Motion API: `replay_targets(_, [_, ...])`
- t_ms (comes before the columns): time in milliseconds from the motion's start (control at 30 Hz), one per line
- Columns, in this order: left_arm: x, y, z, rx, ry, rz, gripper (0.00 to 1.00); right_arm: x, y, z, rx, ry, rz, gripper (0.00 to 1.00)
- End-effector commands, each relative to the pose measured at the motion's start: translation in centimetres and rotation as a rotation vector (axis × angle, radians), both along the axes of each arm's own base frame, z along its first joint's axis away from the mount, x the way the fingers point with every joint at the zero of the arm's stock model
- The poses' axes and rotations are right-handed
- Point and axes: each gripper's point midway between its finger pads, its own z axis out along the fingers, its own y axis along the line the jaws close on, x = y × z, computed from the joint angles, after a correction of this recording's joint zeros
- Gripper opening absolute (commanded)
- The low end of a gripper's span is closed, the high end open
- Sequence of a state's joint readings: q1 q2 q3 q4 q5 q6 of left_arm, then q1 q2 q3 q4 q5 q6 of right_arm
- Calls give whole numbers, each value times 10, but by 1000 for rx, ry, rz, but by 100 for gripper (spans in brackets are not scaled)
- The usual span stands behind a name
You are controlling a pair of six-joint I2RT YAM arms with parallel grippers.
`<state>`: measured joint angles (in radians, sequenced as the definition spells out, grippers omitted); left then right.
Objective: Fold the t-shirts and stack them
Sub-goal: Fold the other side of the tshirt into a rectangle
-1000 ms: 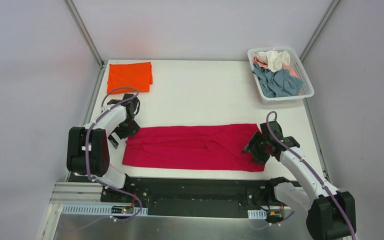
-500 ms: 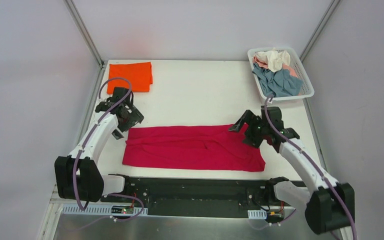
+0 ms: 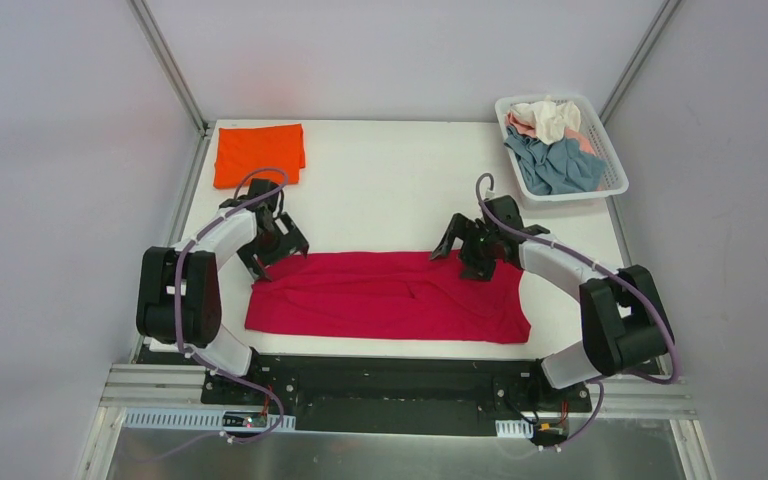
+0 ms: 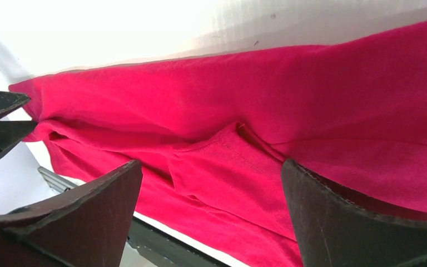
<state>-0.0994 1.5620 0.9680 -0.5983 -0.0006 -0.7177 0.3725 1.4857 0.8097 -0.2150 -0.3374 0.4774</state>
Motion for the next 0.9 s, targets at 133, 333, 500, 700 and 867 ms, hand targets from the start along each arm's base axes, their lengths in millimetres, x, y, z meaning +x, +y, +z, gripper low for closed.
replay_targets(133, [-25, 10, -16, 52, 56, 0, 99, 18, -10, 0, -100, -96, 18, 99])
replay_targets(333, [-32, 16, -16, 81, 58, 17, 99, 5, 7, 2, -44, -85, 107, 99])
replay_targets(500, [-30, 16, -16, 82, 63, 20, 99, -13, 18, 6, -5, -56, 158, 99])
replay_targets(700, [-28, 16, -16, 82, 61, 26, 99, -45, 30, 18, 21, -57, 250, 99])
replay_targets(867, [-28, 19, -14, 95, 58, 25, 99, -112, 44, 23, 59, 28, 467, 98])
